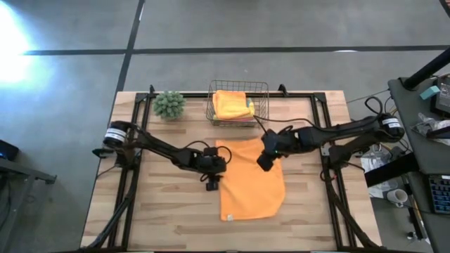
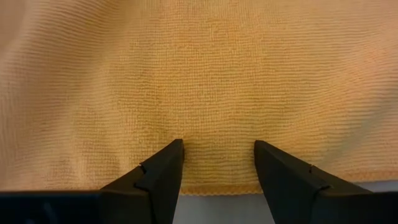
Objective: Fold microfiber towels
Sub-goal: Fold the orange towel
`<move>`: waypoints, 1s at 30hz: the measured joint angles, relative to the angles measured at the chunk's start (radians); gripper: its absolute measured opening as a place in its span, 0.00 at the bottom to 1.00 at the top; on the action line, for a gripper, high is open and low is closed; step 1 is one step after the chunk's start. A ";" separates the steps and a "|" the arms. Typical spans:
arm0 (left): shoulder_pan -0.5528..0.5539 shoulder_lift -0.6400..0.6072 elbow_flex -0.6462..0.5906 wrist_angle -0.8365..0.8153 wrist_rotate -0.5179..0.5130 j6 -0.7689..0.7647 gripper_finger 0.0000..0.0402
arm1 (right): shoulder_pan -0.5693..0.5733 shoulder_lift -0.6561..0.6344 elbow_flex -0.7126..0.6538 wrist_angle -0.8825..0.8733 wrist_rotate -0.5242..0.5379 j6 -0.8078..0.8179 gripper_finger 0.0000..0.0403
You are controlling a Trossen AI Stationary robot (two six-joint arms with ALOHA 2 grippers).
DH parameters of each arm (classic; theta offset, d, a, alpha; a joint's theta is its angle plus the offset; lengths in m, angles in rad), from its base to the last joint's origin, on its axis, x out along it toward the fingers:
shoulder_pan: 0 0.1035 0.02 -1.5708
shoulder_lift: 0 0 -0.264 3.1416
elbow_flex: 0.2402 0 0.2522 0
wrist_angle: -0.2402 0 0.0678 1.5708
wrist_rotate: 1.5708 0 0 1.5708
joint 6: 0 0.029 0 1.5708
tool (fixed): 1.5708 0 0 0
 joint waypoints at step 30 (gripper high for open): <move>-0.127 -0.453 -0.010 -0.537 -0.146 0.008 0.46 | 0.448 0.062 -0.030 0.130 -0.017 0.183 0.04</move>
